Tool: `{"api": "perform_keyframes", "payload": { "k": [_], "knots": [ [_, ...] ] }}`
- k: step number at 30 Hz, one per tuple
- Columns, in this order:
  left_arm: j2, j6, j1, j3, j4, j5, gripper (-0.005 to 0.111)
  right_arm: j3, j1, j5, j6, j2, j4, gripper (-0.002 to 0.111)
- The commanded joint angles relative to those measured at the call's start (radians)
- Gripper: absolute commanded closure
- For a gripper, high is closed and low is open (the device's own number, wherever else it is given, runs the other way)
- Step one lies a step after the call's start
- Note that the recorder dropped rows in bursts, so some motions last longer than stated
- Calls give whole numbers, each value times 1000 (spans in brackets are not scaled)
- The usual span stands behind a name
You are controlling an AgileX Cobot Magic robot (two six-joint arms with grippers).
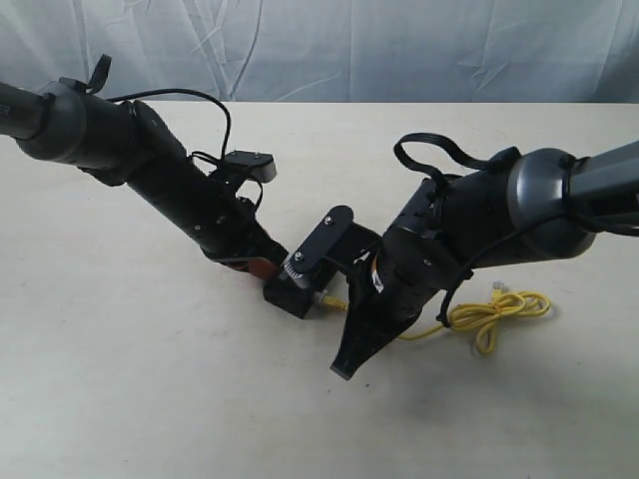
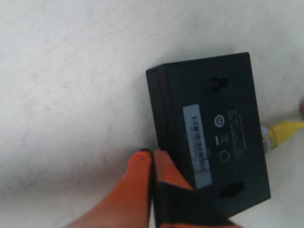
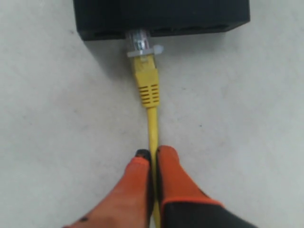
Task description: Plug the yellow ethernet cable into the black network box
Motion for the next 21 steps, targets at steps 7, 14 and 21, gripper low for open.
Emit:
{"api": "perform_keyframes", "payload": {
  "k": [7,14,21],
  "knots": [
    [-12,-1,-2,-42,39,93,107,-3,0,-11,2,-8,1,109],
    [-11,-1,-2,-40,46,93,107,-3,0,-33,2,-8,1,109],
    [-11,-1,-2,-40,46,91,107,-3,0,-32,2,-8,1,109]
  ]
}}
